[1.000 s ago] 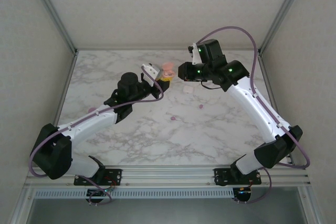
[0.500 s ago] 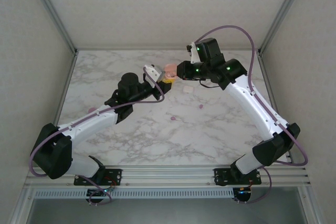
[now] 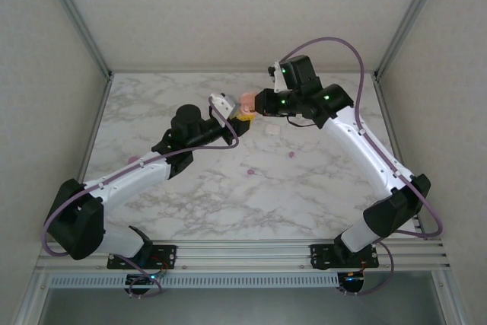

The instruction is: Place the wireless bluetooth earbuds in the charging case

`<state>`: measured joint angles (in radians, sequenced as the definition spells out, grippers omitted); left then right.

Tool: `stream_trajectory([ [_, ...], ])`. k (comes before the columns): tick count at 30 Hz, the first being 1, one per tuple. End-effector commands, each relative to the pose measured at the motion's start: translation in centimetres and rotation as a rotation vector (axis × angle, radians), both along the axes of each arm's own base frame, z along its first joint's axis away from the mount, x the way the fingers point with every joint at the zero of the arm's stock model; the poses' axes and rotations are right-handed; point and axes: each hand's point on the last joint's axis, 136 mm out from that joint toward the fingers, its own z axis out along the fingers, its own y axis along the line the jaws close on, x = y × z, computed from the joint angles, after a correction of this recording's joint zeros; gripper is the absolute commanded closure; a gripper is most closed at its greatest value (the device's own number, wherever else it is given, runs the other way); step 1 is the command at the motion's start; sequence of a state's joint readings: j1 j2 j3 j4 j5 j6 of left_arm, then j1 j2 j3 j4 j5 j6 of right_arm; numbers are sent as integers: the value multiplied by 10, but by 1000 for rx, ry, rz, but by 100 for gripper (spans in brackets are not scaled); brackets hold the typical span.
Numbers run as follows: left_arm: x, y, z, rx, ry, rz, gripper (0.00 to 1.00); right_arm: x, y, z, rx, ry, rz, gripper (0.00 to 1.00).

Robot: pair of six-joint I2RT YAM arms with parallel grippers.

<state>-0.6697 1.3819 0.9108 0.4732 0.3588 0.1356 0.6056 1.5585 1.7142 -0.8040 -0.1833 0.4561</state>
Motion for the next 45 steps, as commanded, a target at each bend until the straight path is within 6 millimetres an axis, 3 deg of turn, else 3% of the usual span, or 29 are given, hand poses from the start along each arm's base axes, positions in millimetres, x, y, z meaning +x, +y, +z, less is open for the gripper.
stream_trajectory([
  [1,-10,-7,35,-58,-75,-47,81,2,4,2,-10,-18,25,81],
  [18,-10,-5,54,-124,-100,-39,81,-16,2,7,-83,-61,142,77],
  [31,-16,-5,63,-137,-115,-61,81,-18,2,19,-66,-92,149,74],
  [41,-17,-5,65,-142,-115,-67,81,-25,-3,37,-33,-120,143,69],
  [45,-19,-4,65,-140,-120,-70,81,-27,-12,56,-6,-170,98,65],
])
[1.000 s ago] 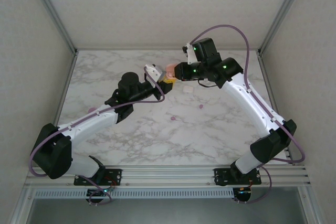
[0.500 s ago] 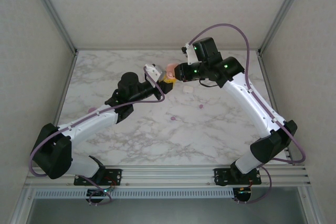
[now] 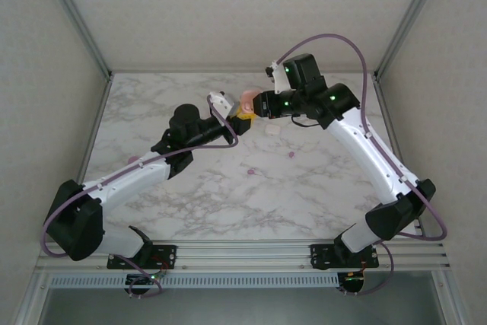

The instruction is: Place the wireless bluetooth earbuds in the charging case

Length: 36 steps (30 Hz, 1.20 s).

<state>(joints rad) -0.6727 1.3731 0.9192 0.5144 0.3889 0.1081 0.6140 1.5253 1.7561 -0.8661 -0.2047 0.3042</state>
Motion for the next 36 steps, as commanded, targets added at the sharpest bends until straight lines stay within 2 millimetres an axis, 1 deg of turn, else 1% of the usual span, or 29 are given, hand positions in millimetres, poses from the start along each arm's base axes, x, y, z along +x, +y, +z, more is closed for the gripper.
stream_trajectory([
  [1,-14,-1,47,-84,-98,-40,81,-10,-12,43,70,-89,-36,64],
  [4,-17,-3,45,-71,-102,-60,81,-8,-20,59,124,-128,-79,62],
  [6,-18,-4,41,-54,-101,-73,81,-4,-24,65,146,-128,-103,60],
  [9,-24,-6,39,-26,-103,-105,81,3,-20,71,185,-86,-99,58],
  [12,-30,-5,40,-7,-116,-126,81,15,-14,64,181,-16,-111,54],
  [15,-35,-5,41,11,-130,-143,81,27,-7,50,159,57,-111,52],
  [17,-36,-4,44,16,-137,-143,81,29,0,44,154,94,-87,52],
  [20,-37,-2,49,11,-149,-135,81,28,12,38,161,145,-26,51],
  [23,-34,-1,51,6,-149,-119,81,21,16,33,157,175,24,51],
  [26,-28,1,51,-4,-138,-84,81,11,14,32,150,177,47,51],
  [30,-23,1,51,-24,-114,-68,81,0,4,26,139,183,43,51],
  [32,-23,0,50,-28,-109,-74,81,-2,-2,23,141,182,22,50],
  [34,-24,-1,49,-31,-110,-80,80,-3,-6,24,191,190,3,49],
  [36,-24,0,50,-32,-117,-77,80,-1,-9,28,284,216,-4,48],
])
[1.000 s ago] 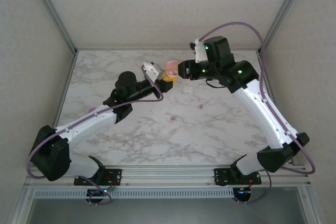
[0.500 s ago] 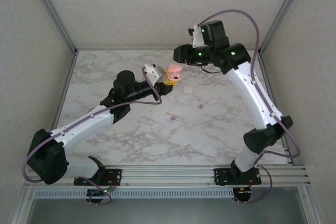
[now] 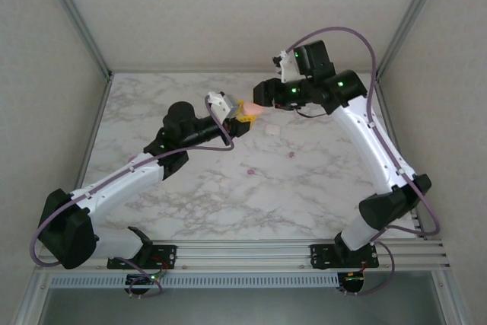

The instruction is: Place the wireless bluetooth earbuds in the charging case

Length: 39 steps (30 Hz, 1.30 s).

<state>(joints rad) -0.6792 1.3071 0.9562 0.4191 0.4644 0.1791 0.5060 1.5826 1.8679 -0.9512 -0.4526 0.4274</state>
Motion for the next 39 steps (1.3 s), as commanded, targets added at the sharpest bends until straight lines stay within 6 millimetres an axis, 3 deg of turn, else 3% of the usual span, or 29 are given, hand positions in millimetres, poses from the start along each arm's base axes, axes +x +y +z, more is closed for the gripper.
stream_trajectory([
  [1,-1,1,27,-62,-52,5,80,-3,-5,14,165,37,-6,47],
  [4,-2,1,33,-70,-63,3,80,-6,-1,23,319,92,44,42],
  [9,-2,0,41,-94,-70,-7,79,-21,15,26,430,193,186,40],
  [20,0,-6,49,-129,-78,-26,77,-32,25,19,516,276,316,46],
  [22,0,-7,49,-129,-74,-33,77,-33,26,21,530,281,333,49],
  [25,2,-8,46,-118,-71,-27,76,-33,26,21,526,267,334,63],
  [30,7,-8,34,-71,-52,-5,63,-21,20,12,478,240,251,80],
  [34,13,-5,24,-43,-22,34,47,-13,15,11,455,195,188,83],
  [37,14,-4,16,-24,-6,41,43,-8,13,14,455,155,153,84],
  [39,15,-3,12,-13,5,53,35,-3,11,13,453,132,123,85],
])
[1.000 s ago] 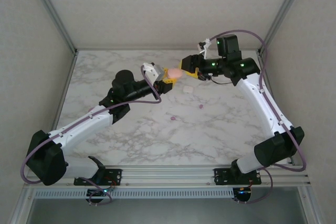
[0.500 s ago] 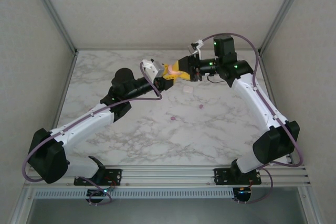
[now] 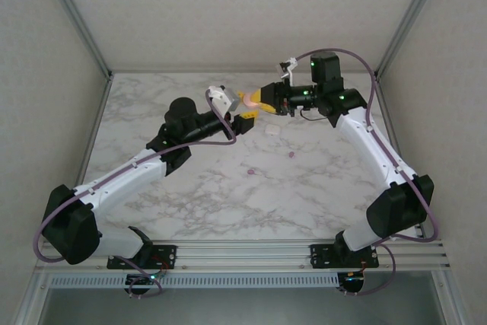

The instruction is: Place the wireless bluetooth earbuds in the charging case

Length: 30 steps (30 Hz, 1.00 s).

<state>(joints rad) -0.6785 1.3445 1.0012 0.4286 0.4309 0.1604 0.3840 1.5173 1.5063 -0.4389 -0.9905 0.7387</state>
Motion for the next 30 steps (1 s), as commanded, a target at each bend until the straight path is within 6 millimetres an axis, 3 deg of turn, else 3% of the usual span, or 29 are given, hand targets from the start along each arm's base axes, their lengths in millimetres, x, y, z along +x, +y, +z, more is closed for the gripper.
stream_trajectory([
  [1,3,2,2,12,6,32,33,8,-7,12,-2,-84,-85,85],
  [4,9,15,-6,28,32,114,31,26,-18,-1,-57,-118,-198,83],
  [6,16,31,-11,14,59,208,29,43,-25,-23,-127,-116,-281,83],
  [11,27,85,-23,-9,125,469,23,82,-29,-116,-309,22,-359,82],
  [14,35,118,-35,16,208,616,19,97,-20,-167,-369,104,-323,82],
  [17,37,138,-44,13,278,678,14,109,-12,-208,-414,162,-288,82],
  [20,40,159,-52,-25,345,762,0,116,2,-234,-435,198,-237,81],
  [26,45,220,-57,-185,502,1042,0,123,25,-274,-517,245,-158,77],
  [30,41,244,-75,-112,568,1152,0,130,32,-290,-561,236,-160,76],
])
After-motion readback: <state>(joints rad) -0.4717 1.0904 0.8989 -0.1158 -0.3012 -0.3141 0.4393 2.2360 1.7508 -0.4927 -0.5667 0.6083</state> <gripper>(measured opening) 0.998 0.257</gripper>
